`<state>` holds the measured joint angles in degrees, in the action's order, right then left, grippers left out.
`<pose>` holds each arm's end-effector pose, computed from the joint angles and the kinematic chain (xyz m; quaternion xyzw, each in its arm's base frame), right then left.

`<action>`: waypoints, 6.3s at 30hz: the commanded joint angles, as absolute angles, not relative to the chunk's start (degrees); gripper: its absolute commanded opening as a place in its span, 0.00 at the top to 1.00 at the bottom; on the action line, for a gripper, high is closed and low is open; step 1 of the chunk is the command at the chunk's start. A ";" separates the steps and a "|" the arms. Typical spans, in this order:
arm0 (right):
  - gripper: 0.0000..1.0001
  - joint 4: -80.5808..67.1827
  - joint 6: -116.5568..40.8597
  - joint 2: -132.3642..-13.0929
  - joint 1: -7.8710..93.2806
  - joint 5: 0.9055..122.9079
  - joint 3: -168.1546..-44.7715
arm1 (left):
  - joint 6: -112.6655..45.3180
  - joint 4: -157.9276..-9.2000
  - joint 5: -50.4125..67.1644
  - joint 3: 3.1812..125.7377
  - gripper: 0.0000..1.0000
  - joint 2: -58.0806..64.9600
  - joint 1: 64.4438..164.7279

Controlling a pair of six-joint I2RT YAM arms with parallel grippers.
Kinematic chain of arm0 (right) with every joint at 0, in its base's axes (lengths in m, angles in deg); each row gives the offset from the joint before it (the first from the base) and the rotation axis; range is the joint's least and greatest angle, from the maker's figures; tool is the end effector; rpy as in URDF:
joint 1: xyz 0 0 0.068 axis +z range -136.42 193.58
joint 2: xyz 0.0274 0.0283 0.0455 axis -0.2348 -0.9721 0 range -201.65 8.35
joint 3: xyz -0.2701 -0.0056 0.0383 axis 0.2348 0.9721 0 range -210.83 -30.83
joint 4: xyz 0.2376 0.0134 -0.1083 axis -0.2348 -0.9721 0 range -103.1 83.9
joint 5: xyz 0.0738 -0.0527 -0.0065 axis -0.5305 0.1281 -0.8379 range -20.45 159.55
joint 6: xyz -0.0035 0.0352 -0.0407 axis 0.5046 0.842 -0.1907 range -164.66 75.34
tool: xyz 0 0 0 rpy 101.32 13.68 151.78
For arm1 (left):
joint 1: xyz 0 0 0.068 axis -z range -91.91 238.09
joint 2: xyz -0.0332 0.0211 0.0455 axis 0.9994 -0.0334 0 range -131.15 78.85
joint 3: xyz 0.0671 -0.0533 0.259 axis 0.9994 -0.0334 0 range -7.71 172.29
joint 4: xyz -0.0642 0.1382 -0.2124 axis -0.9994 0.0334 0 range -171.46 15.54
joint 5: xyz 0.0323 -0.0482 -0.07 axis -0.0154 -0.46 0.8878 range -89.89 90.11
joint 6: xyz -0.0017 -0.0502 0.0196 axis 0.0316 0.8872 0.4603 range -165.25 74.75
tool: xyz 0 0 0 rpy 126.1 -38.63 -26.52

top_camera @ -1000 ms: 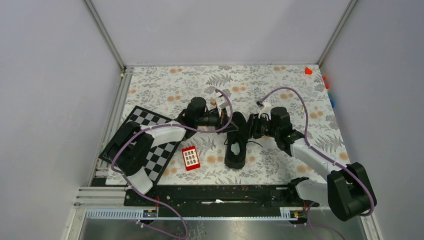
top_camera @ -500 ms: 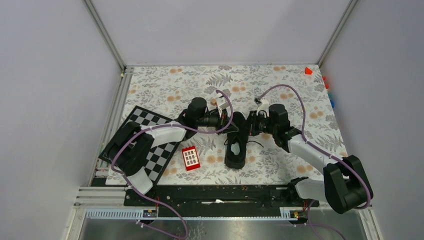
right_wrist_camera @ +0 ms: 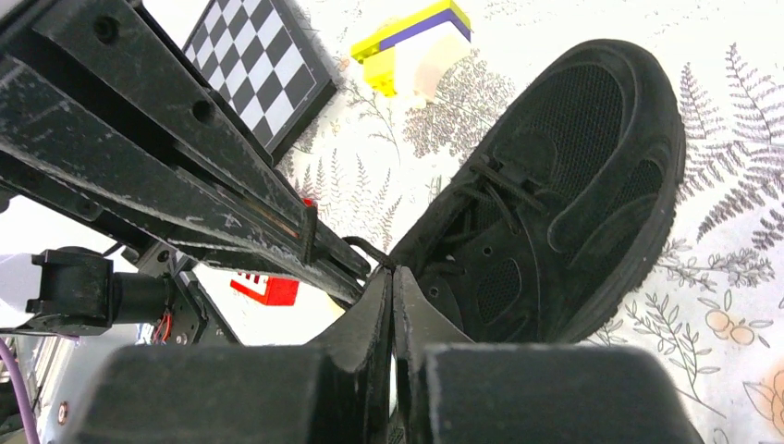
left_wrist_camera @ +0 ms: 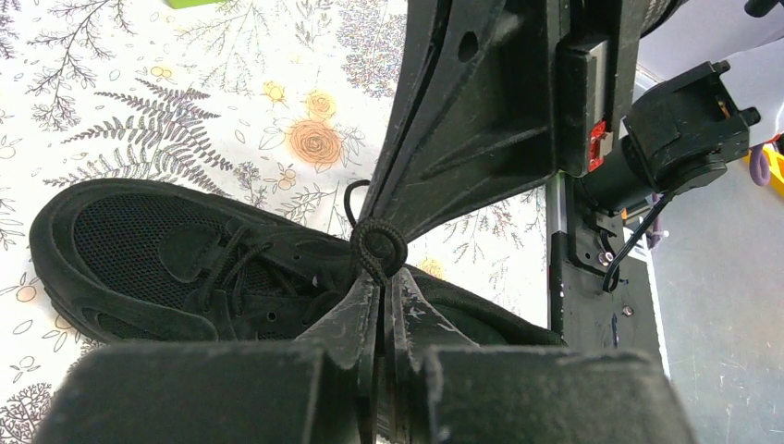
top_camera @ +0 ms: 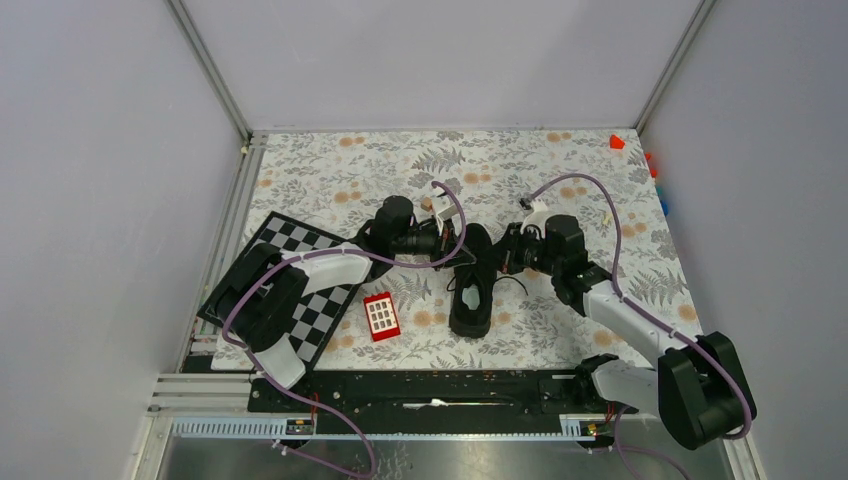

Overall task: Tie the shoes
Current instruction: Cross the shoelace with the shoelace.

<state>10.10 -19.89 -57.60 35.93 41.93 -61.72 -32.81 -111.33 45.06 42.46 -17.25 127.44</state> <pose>0.2224 0.1093 0.2288 -0.1221 0.7926 0.4038 0.4402 0.2599 -0.2458 0.2143 0.3953 0.6645 -0.5175 0.3665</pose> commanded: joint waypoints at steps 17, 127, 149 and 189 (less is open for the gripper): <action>1.00 9.67 -18.54 -44.73 35.55 51.71 -54.17 | -34.84 -110.71 40.13 43.75 1.00 -16.38 127.17; 0.82 7.61 -23.46 -63.16 32.30 32.32 -67.62 | -34.26 -110.11 39.14 42.75 1.00 -14.22 129.39; 1.00 10.86 -22.05 -45.36 32.22 45.73 -54.02 | -34.62 -110.11 38.19 42.83 1.00 -13.77 129.34; 0.49 1.84 -22.61 -39.78 32.34 32.81 -49.34 | -34.73 -108.82 38.72 44.53 1.00 -14.18 129.44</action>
